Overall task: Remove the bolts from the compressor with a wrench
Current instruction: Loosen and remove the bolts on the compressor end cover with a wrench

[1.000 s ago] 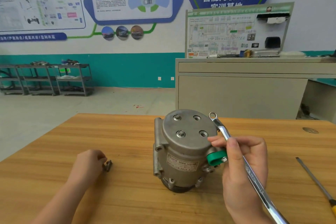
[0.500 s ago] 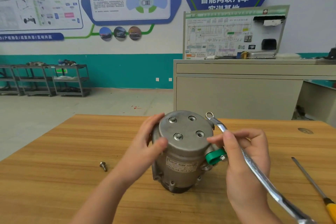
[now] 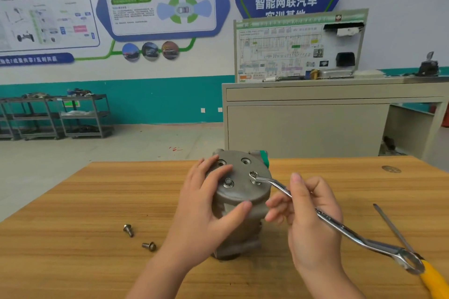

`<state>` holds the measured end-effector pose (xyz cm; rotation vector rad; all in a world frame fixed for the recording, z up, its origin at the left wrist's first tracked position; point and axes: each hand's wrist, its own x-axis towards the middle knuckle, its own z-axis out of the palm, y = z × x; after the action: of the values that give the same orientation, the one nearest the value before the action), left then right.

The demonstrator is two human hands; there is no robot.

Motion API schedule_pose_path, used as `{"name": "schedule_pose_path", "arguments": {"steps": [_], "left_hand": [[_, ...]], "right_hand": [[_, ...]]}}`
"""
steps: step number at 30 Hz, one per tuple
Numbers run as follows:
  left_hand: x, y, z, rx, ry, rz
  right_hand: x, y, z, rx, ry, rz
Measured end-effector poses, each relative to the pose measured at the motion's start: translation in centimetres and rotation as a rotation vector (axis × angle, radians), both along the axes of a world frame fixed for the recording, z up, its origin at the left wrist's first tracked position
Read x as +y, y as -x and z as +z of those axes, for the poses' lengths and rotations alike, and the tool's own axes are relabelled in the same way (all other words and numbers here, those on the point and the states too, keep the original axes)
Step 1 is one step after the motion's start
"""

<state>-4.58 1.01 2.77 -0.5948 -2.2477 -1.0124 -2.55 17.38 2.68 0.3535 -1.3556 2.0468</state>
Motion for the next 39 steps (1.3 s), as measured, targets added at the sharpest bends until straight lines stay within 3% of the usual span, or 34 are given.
{"name": "schedule_pose_path", "arguments": {"steps": [7,11,15,19,22,29,34,39], "left_hand": [[2.2,-0.3,-0.8,0.066,-0.005,0.089],[2.6,-0.9,-0.5,0.037,-0.071,0.088],[1.9,-0.3,1.4,-0.147,-0.270,0.055],[1.1,0.8,2.9,-0.358,-0.309,0.023],[1.0,0.9,2.6,-0.432,-0.434,-0.085],[1.5,0.8,1.3,-0.338,-0.534,0.034],[1.5,0.6,1.0,-0.303,-0.549,0.040],[1.7,0.1,1.1,-0.304,-0.614,0.044]], "right_hand": [[0.9,0.5,0.3,-0.016,-0.072,-0.043],[0.4,0.4,0.2,0.014,-0.136,-0.232],[-0.5,0.0,0.0,0.080,-0.225,-0.429],[-1.2,-0.4,-0.8,0.112,-0.309,-0.513],[-1.1,-0.3,-1.2,0.140,-0.255,-0.485],[-0.5,0.7,-0.9,0.167,-0.145,-0.323],[-1.5,1.1,-0.4,0.164,0.012,-0.047],[-2.5,1.1,0.1,0.180,0.133,0.002]]}}
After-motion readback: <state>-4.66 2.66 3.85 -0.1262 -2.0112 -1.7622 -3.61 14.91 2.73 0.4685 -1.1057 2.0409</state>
